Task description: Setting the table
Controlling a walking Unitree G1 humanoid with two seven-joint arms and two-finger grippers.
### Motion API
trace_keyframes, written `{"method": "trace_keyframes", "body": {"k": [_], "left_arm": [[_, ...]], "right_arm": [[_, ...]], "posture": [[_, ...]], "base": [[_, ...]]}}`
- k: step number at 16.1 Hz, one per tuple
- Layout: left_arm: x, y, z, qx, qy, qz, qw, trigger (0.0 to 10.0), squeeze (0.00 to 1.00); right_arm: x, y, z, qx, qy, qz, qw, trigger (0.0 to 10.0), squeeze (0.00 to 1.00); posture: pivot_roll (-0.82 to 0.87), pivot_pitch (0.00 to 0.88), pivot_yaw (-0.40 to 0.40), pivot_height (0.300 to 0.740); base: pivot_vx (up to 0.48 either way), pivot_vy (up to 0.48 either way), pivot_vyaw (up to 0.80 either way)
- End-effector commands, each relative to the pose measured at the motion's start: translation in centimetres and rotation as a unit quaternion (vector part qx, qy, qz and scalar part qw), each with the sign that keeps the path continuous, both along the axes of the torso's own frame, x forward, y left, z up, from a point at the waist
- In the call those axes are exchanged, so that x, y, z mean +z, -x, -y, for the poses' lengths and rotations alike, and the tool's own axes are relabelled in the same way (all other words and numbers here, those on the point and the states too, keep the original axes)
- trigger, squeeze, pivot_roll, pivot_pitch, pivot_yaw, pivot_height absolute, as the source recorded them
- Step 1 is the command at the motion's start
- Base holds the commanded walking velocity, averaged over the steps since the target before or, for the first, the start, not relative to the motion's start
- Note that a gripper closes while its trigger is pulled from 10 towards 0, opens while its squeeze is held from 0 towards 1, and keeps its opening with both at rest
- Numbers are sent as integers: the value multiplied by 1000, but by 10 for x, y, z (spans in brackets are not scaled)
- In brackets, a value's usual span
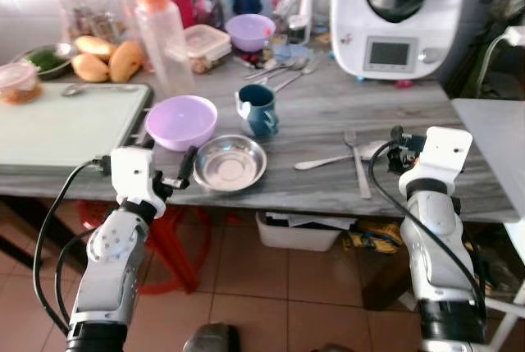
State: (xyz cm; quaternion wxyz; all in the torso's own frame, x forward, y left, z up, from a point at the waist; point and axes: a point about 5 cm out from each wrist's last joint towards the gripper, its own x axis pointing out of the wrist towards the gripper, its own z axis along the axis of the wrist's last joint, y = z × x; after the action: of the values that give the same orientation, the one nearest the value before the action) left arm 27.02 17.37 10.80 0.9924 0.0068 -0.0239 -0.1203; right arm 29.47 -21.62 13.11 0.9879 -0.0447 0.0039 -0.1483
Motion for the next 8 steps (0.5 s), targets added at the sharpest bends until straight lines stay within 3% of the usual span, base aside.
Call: {"method": "trace_keyframes", "body": {"k": [1, 5, 6, 8], "left_arm": [[5, 0, 7, -17, -4, 7, 1000, 10000, 0], [5, 1, 9, -30, -5, 2, 1000, 10000, 0], [5, 2, 9, -33, -4, 1, 999, 10000, 0], [6, 2, 11, -42, -5, -2, 999, 10000, 0]], "right_arm": [[-7, -2, 6, -8, -10, -30, 999, 10000, 0], [-23, -9, 13, 33, -41, -108, 993, 10000, 0], [-15, -13, 17, 26, -53, -86, 995, 10000, 969], [-6, -24, 9, 41, -81, -74, 993, 10000, 1000]], "posture": [[-5, 0, 62, 740], [-3, 0, 68, 740], [-3, 0, 70, 740], [1, 12, 79, 740]], "base": [[0, 0, 0], [0, 0, 0], [0, 0, 0], [0, 0, 0]]}}
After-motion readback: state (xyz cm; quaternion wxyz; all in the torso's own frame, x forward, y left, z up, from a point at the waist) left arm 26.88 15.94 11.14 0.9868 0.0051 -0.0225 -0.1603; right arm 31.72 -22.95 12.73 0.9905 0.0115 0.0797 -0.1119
